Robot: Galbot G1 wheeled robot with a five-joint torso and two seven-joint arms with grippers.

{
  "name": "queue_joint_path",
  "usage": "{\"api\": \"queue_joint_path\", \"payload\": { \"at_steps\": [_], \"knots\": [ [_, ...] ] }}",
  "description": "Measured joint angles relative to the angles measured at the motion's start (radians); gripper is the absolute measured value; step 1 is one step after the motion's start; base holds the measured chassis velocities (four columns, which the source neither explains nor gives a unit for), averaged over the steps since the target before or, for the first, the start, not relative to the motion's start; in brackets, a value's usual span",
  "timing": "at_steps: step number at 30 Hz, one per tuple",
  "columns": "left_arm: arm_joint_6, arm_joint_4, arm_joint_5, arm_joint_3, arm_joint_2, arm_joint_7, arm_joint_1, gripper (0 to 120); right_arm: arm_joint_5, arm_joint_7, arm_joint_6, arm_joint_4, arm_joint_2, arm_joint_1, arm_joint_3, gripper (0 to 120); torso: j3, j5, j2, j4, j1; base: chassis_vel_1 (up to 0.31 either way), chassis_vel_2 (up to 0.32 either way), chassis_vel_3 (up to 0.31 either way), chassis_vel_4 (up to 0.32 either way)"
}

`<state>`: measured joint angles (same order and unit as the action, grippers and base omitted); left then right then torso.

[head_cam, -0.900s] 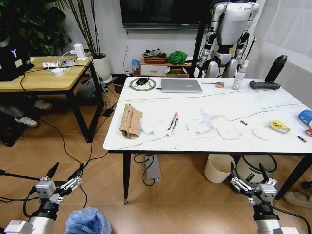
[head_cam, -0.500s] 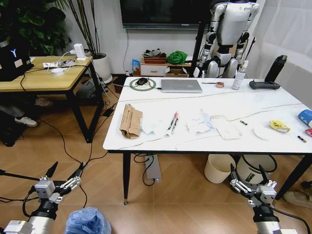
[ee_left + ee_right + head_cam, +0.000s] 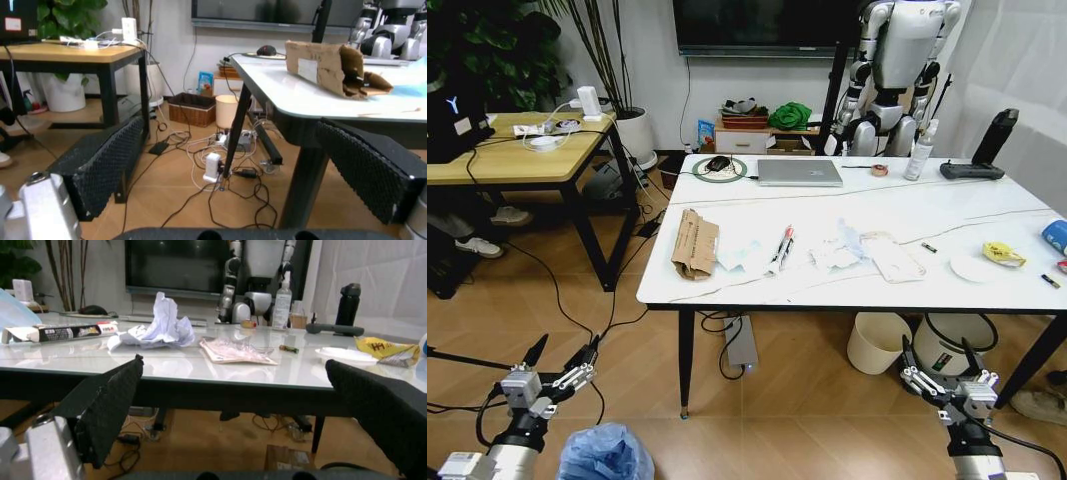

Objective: Pick up the trash bin and place the trash from the table into it.

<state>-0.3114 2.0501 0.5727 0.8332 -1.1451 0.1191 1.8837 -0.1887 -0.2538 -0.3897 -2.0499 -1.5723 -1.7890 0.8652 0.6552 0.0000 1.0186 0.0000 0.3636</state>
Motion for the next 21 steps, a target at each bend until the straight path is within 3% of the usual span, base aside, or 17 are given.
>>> {"api": "queue_joint_path", "payload": {
  "at_steps": [21],
  "knots": [
    [-0.003,-0.03,-0.007,-0.005,-0.017,0.006,-0.014,100,0.024,-0.004,-0.007,0.009,-0.022,0.005,-0.005,100,-0.06,0.0,-0.105,-0.0001,-0.045,0.0,0.0,0.0,0.0]
  ]
}}
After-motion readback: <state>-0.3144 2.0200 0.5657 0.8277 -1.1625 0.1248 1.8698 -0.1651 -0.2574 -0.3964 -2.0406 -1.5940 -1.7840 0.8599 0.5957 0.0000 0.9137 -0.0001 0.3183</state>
